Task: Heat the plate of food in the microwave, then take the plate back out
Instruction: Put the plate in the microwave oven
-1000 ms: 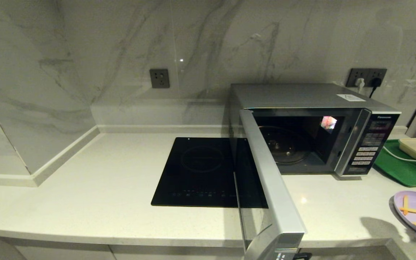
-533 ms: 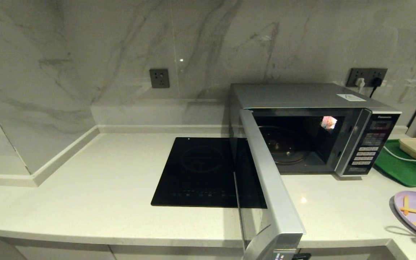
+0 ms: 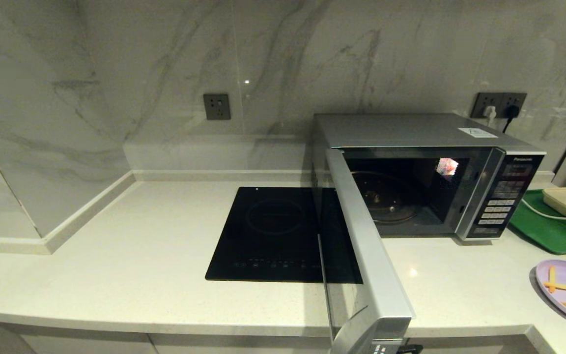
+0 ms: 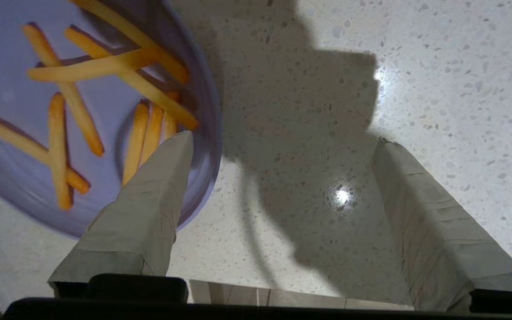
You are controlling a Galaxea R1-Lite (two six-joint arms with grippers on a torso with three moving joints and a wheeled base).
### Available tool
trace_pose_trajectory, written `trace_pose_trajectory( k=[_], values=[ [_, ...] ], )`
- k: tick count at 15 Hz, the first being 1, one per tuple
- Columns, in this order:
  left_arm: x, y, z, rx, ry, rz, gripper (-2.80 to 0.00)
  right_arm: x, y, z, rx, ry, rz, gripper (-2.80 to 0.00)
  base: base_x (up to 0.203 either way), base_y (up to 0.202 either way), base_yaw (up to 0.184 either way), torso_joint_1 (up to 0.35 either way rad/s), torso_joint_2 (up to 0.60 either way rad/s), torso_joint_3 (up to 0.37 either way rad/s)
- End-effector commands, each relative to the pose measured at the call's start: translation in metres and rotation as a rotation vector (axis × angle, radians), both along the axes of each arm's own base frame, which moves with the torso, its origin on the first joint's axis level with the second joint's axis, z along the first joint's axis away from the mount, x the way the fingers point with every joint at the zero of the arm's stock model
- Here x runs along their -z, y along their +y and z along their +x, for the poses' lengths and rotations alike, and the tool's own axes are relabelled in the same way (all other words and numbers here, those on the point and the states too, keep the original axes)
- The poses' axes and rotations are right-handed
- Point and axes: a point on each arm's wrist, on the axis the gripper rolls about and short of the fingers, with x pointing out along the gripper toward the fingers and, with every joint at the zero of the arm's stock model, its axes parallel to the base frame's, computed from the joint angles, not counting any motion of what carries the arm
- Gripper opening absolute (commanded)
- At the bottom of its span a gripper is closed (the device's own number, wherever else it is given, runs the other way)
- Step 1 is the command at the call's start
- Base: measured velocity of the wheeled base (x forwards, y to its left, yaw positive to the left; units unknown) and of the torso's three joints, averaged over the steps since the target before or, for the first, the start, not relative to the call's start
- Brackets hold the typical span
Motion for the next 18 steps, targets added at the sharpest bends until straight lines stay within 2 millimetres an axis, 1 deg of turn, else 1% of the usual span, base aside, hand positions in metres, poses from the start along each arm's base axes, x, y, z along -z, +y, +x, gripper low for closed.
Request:
trace_pose_trajectory(
  k=[1,2,7,9,12,18],
  values=[
    [0.0,0.0,0.0,-0.001,0.0,-0.001,-2.8,0.016,-0.002,0.008,-0.009,0.029,0.037,0.0,0.0,0.0,0.0,0.0,0.0,0.0],
    [0.0,0.0,0.0,-0.001,0.0,-0.001,-2.8,0.02,-0.003,0.011,-0.017,0.036,0.042,0.0,0.0,0.0,0.0,0.0,0.0,0.0],
    [0.0,0.0,0.0,-0.001,0.0,-0.001,-2.8,0.021,0.008,0.027,-0.079,0.039,0.039,0.0,0.0,0.0,0.0,0.0,0.0,0.0],
    [0.0,0.0,0.0,-0.001,0.0,-0.001,-2.8,0.026,0.011,0.032,-0.096,0.048,0.049,0.0,0.0,0.0,0.0,0.0,0.0,0.0],
    [0.0,0.0,0.0,-0.001,0.0,-0.001,-2.8,0.034,0.011,0.034,-0.098,0.063,0.065,0.0,0.0,0.0,0.0,0.0,0.0,0.0],
    [0.0,0.0,0.0,-0.001,0.0,-0.001,-2.8,0.044,0.008,0.036,-0.093,0.064,0.065,0.0,0.0,0.0,0.0,0.0,0.0,0.0]
  ],
)
